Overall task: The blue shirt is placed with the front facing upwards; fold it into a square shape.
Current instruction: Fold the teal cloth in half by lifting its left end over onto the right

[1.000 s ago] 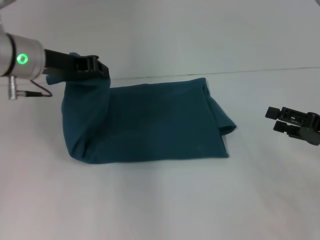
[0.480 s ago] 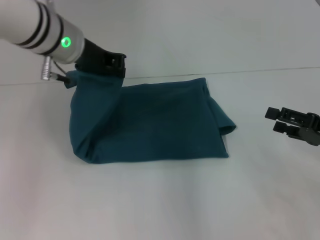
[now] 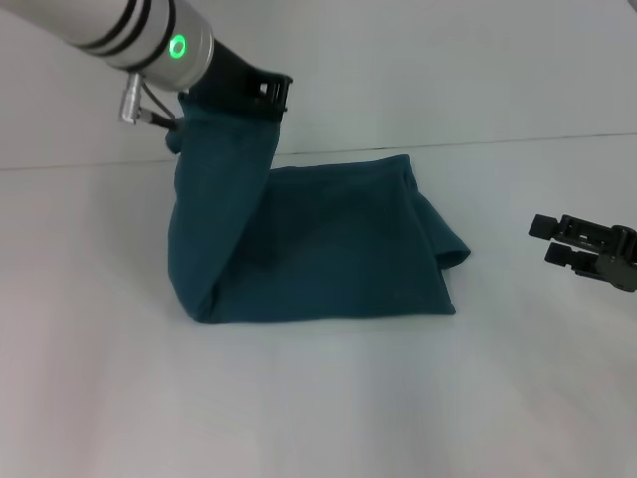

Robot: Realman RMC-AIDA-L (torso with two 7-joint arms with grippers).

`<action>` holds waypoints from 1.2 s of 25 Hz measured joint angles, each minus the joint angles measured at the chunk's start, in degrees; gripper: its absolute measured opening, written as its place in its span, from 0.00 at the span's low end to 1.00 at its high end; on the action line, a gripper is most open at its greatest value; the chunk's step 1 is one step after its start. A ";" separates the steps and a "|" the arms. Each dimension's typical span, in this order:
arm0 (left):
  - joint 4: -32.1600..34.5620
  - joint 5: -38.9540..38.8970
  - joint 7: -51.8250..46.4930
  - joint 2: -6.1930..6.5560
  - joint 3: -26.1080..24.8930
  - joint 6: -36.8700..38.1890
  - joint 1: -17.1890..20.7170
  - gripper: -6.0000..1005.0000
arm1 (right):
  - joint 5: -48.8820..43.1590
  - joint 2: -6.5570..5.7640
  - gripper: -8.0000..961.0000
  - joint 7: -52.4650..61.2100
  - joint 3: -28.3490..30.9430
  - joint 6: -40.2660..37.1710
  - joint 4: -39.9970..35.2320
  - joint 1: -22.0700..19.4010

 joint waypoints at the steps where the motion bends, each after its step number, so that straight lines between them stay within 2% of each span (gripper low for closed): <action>1: 1.40 0.00 -0.17 0.00 0.06 0.90 -0.01 0.06 | 0.00 0.00 0.90 -0.01 0.01 0.00 0.00 -0.05; 6: 4.75 -0.02 -0.69 -0.13 0.86 2.96 -0.09 0.06 | 0.00 0.00 0.90 -0.08 0.01 0.19 0.39 0.00; 16: -5.22 -0.72 -1.80 -0.46 5.58 -4.47 -1.49 0.06 | 0.00 0.05 0.90 -0.16 -0.37 0.97 0.62 0.30; 24: -4.28 -1.99 -1.84 -0.50 5.73 -4.42 -4.60 0.06 | 0.00 0.08 0.90 -0.16 -0.44 0.97 0.63 0.29; 30: -13.82 -1.95 -1.93 -0.49 6.15 -10.57 -7.99 0.06 | 0.00 0.09 0.90 -0.16 -0.44 0.95 0.76 0.29</action>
